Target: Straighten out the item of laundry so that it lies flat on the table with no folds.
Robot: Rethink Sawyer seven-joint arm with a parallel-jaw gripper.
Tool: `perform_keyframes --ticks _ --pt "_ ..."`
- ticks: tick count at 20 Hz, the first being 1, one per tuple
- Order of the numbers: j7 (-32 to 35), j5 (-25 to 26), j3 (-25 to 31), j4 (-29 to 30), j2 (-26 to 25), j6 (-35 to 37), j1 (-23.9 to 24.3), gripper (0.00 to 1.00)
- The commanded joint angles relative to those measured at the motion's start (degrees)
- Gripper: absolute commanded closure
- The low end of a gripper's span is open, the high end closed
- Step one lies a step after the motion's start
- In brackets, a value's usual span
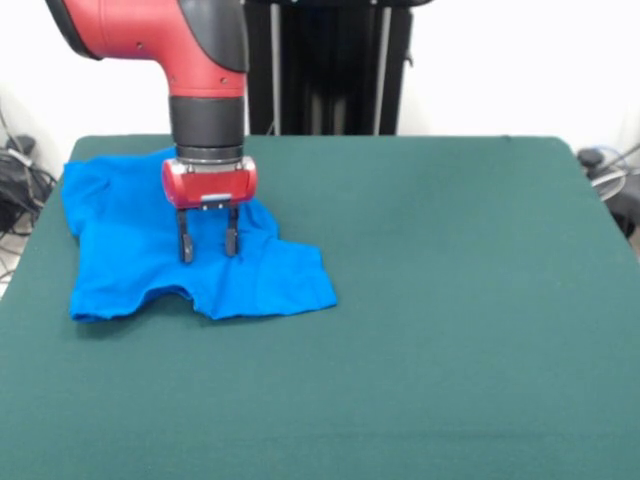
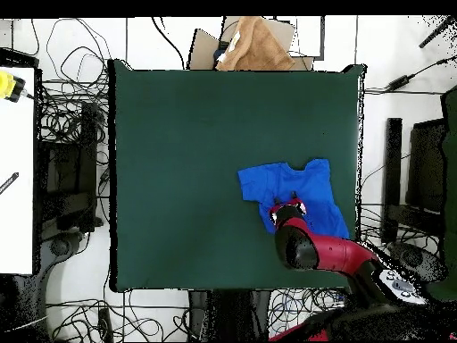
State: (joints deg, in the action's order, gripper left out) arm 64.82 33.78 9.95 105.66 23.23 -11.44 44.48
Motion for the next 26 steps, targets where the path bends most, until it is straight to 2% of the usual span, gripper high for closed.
perform_keyframes --ticks 1,12,17,21,26 --pt "4.12 2.82 5.23 -4.84 -9.62 10.57 2.36 0.0" --pt "2.9 4.82 7.97 -5.66 -11.38 12.31 5.5 0.0" --pt "5.33 4.67 6.81 -4.65 -10.99 9.33 3.56 0.0" --pt "6.3 6.89 7.08 -3.65 -9.58 3.85 3.46 0.0" --pt "7.53 5.84 6.69 -2.49 -7.89 3.53 1.47 0.0"
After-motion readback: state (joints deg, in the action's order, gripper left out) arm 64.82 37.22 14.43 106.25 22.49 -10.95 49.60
